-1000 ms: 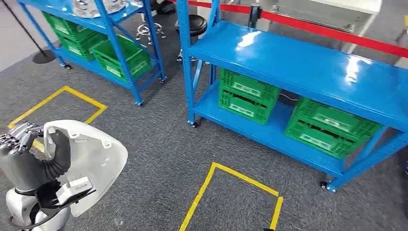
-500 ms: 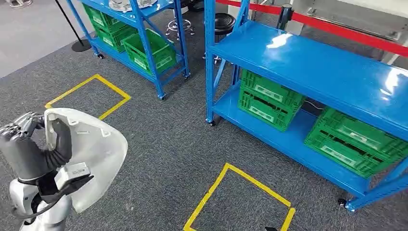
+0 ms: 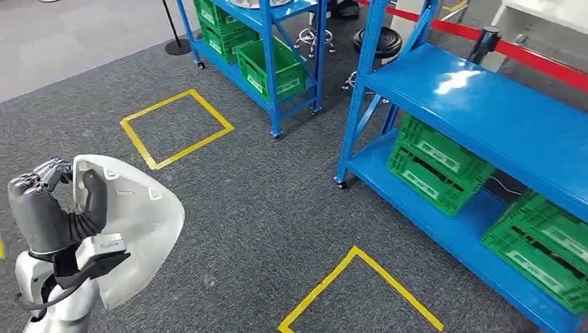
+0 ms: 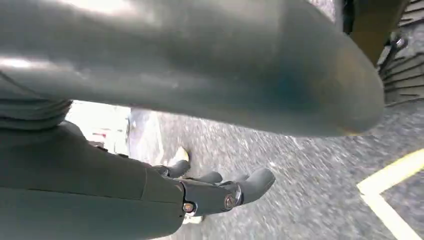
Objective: Take the parts from the cabinet and place them on the table.
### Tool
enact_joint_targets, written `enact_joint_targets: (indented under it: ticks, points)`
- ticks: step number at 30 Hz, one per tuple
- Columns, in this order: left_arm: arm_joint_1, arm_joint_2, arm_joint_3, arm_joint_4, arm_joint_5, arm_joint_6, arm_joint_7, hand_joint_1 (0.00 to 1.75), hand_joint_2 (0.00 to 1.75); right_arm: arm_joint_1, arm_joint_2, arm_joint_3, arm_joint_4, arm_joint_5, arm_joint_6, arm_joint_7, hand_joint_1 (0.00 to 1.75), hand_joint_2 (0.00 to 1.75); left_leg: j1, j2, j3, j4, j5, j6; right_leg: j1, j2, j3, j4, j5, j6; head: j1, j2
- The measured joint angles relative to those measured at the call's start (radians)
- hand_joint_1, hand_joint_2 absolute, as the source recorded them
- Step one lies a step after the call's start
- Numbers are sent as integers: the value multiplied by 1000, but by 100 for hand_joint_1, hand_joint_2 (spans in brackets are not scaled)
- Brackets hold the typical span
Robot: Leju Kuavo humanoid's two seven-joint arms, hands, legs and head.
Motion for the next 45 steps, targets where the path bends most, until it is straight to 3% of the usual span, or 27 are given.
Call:
enact_joint_targets:
  ticks: [1,5,6,7,9,11,12,14,15,16,20,22,23,25,26,28,29,30,31,35,36,37,38,40,41,43,45]
  points:
    - [0,5,0,0,5,0,-1,175,175,0,0,-1,0,-1,0,-8,0,0,-4,-13,-8,10,-3,-9,5,7,-1,-6,-4,-3,0,0]
    - [9,34,0,-4,20,-37,-2,175,175,-6,1,-2,0,2,-2,-13,0,0,2,-43,-21,-1,9,-36,7,-47,7,-11,4,-37,0,0]
    - [12,44,0,-7,21,-45,-1,175,175,-8,1,-2,0,2,-2,-14,0,0,-5,25,-28,18,-4,-37,8,-57,8,-14,5,-44,-4,0]
    - [9,53,0,-9,20,-53,0,175,175,-6,1,-2,0,2,-2,-17,0,0,-6,66,-52,67,-35,-41,10,-68,8,-14,5,-51,-10,0]
    - [13,61,-1,-9,16,-61,0,175,175,1,3,-3,0,2,-2,-18,0,0,-3,96,-126,223,-111,-46,16,-100,8,-14,1,-56,-10,0]
    - [20,70,-1,-9,15,-63,0,175,175,3,5,-4,0,2,-3,-14,0,0,-2,101,-162,301,-124,-47,19,-131,8,-13,-1,-59,-10,0]
    - [21,73,-1,-9,15,-65,0,175,175,3,6,-4,0,2,-3,-14,0,0,-2,103,-145,270,-99,-44,20,-145,9,-13,-3,-59,-10,0]
    - [19,79,-1,-10,16,-67,0,175,175,0,9,-4,0,2,-3,-14,0,0,-5,128,-50,99,-16,-34,22,-170,17,-13,-9,-56,-10,0]
    - [18,81,-1,-11,19,-72,0,175,175,-1,12,-4,0,1,-3,-14,0,0,-10,167,-7,17,1,-26,23,-182,23,-13,-12,-53,-10,0]
    - [16,81,-1,-11,22,-73,0,175,175,-1,12,-5,0,0,-2,-16,0,0,-24,190,-1,5,-14,-17,29,-191,24,-14,-15,-47,-10,0]
    - [20,92,-1,-12,19,-70,15,175,175,-6,21,-10,0,-6,-1,-16,0,0,-22,137,0,-11,-2,3,30,-233,36,-21,-21,-26,-9,0]
    - [20,92,-2,-15,19,-62,25,175,175,-7,22,-13,0,-8,-1,-12,0,0,-10,117,7,-20,5,11,22,-118,12,34,-57,-17,-9,0]
    - [19,91,-2,-15,19,-59,33,175,175,-5,22,-14,0,-8,-2,-16,0,0,-9,107,5,-20,7,16,22,-93,-24,104,-92,-16,-5,0]
    - [29,89,-2,-15,14,-56,52,175,175,1,22,-19,0,-10,-2,-16,0,0,-9,79,3,-18,7,18,21,-79,-107,261,-149,-13,-6,0]
    - [34,88,-2,-15,11,-56,60,175,175,4,22,-23,0,-12,-2,-13,0,0,-9,64,3,-17,6,17,20,-78,-129,292,-145,-12,-5,0]
    - [39,85,-2,-15,-10,-56,76,175,175,4,21,-30,0,-19,0,-13,0,0,-5,33,3,-12,5,14,15,-75,-105,214,-74,-9,-5,0]
    - [38,84,-2,-15,-17,-56,81,175,175,3,19,-32,0,-19,0,-13,0,0,-1,17,2,-6,3,8,10,-65,-62,117,-20,-7,-5,0]
    - [38,80,-2,-15,-20,-56,82,175,175,3,18,-32,0,-19,2,-13,0,0,1,4,0,2,-1,2,2,-33,-23,34,16,-1,-5,0]
    - [38,78,-2,-16,-24,-54,81,175,175,3,18,-34,0,-19,3,-17,0,0,-2,-7,-8,12,-5,-9,-2,22,-15,7,-3,9,-5,0]
    - [48,78,-2,-30,-8,-47,58,175,175,-2,18,-37,0,-15,7,-24,0,0,4,-52,-23,2,2,-37,7,-34,-5,1,3,-26,-4,0]
    - [55,80,-2,-32,-3,-44,54,175,175,-4,17,-37,0,-11,8,-24,0,0,4,-29,-22,11,1,-37,3,-47,-3,-5,9,-35,-5,0]
    - [56,80,0,-32,4,-37,48,175,175,-5,16,-37,0,-5,9,-25,0,0,-3,40,-35,41,-23,-38,5,-57,-1,-8,9,-41,-11,0]
    - [55,80,1,-32,10,-31,39,175,175,-4,16,-37,0,-1,9,-25,0,0,-3,78,-68,107,-66,-42,9,-72,0,-9,9,-45,-13,0]
    - [61,79,6,-32,11,4,26,175,175,-2,15,-37,0,7,10,-25,0,0,0,99,-137,255,-135,-45,14,-103,0,-8,5,-51,-13,0]
    - [67,79,11,-32,9,23,20,175,175,-2,15,-37,0,10,10,-25,0,0,0,100,-160,302,-146,-46,16,-118,0,-8,4,-52,-13,0]
    - [75,79,27,-32,21,22,19,175,175,-5,15,-34,0,17,8,-25,0,0,0,104,-130,251,-99,-44,18,-148,3,-8,0,-53,-13,0]
    - [72,80,35,-31,39,-26,23,175,175,-12,16,-32,0,17,8,-25,0,0,-2,137,-34,74,-19,-35,19,-173,12,-8,-6,-48,-13,0]
